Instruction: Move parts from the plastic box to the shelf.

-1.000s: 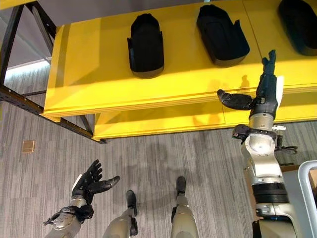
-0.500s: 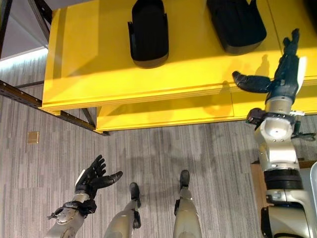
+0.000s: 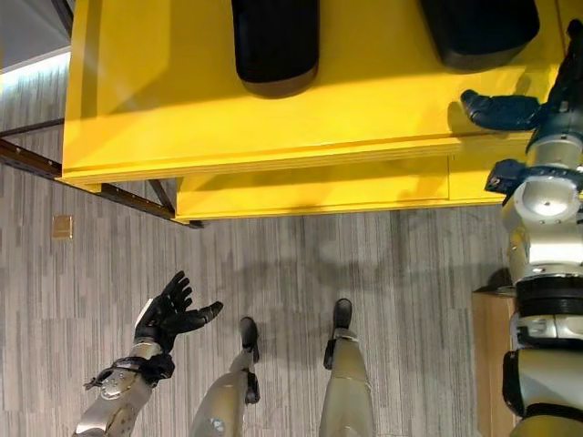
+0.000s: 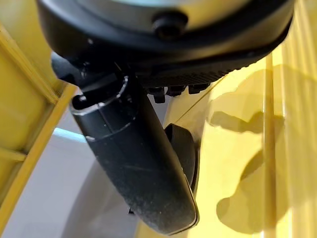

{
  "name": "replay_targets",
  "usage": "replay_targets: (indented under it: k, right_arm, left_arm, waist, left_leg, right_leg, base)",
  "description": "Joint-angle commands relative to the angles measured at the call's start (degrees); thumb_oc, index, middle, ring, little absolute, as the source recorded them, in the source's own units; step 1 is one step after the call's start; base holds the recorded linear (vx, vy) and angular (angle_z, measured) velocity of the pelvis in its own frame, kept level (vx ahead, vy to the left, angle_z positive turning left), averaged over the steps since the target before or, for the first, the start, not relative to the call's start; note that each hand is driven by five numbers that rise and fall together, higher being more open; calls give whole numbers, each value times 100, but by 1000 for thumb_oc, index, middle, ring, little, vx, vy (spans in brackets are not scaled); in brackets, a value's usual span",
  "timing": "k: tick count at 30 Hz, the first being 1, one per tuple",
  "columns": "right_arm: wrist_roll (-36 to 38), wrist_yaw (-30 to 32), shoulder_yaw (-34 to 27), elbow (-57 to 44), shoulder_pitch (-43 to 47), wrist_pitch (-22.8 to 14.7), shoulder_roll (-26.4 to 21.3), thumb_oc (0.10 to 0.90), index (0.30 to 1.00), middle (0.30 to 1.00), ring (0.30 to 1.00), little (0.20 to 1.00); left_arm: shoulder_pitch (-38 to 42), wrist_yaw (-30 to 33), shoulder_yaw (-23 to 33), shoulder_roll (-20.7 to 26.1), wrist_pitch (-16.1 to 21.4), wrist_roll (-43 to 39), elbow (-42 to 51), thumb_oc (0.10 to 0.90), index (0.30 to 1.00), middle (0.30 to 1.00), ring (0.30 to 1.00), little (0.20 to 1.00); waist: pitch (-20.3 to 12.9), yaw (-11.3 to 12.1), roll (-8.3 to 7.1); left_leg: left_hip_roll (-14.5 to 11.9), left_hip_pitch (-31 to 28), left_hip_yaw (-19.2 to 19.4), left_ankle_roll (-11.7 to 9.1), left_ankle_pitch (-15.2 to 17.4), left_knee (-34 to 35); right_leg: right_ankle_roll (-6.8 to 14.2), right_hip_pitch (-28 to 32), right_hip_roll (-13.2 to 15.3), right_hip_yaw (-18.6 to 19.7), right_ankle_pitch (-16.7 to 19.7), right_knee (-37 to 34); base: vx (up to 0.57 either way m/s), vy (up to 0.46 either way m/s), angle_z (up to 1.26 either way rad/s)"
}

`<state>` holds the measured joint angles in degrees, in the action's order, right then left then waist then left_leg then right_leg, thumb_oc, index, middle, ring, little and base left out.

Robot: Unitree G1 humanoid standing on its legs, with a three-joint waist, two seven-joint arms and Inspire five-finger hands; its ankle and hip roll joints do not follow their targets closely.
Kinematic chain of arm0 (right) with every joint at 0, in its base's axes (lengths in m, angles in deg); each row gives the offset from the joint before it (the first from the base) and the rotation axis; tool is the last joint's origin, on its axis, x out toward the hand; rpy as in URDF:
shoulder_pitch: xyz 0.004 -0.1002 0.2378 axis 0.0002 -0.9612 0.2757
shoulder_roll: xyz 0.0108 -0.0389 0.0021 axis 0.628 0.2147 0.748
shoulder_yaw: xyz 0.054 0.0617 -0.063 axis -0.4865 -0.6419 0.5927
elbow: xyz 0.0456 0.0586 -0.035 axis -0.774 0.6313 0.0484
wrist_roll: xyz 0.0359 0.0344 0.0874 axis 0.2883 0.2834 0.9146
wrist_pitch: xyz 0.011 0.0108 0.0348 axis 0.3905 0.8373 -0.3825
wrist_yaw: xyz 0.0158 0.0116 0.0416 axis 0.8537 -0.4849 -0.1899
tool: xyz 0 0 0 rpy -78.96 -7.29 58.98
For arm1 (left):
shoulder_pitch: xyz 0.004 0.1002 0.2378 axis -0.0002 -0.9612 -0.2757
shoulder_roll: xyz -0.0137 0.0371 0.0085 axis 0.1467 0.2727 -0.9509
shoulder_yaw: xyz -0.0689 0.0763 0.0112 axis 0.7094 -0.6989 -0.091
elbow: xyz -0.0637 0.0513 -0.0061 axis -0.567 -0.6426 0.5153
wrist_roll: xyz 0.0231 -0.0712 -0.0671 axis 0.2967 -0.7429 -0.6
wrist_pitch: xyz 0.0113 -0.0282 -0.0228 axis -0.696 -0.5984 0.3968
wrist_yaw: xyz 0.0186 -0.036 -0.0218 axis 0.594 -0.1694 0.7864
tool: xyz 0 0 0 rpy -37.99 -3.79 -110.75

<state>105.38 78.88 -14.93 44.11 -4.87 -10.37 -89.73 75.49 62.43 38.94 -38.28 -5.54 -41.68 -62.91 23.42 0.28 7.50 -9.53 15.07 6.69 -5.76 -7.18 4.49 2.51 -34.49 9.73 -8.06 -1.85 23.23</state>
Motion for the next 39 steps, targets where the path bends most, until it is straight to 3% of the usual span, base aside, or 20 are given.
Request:
replay_targets:
  k: [1, 16, 30, 39]
  right_arm:
    - [225, 36, 329, -288, 875, -541, -642, 900, 1000, 1000, 1000, 1000]
    - [411, -220, 1149, 877, 1932, -365, -898, 900, 1000, 1000, 1000, 1000]
    - [341, -204, 1240, 926, 2056, -388, -836, 900, 1000, 1000, 1000, 1000]
    - [256, -179, 1014, 550, 1676, -407, -753, 900, 1000, 1000, 1000, 1000]
  left_arm:
    - [-162, 85, -63, 372, 502, -166, 432, 900, 1000, 1000, 1000, 1000]
    - [-62, 64, -199, 405, 604, -284, 511, 900, 1000, 1000, 1000, 1000]
    - [3, 100, -219, 377, 622, -276, 491, 900, 1000, 1000, 1000, 1000]
    - [-26, 102, -166, 391, 594, -240, 482, 900, 1000, 1000, 1000, 1000]
  waist:
    - [-197, -26, -313]
    - [-104, -11, -279]
    - [-73, -57, -277]
    - [-82, -69, -311]
  left_leg:
    - [-424, -615, -212, -446, -747, 51]
    - [-375, -505, -261, -468, -779, 51]
    - [-345, -498, -287, -446, -731, 51]
    - [-343, -545, -301, -438, -724, 51]
  right_leg:
    - [323, 739, 164, -221, 450, -787]
    - [300, 565, 201, -206, 455, -682]
    - [300, 486, 196, -185, 476, -607]
    - [307, 544, 195, -187, 493, -626]
  base:
    - [0, -16, 4]
    - [-3, 0, 1]
    - [0, 0, 0]
    - [0, 0, 0]
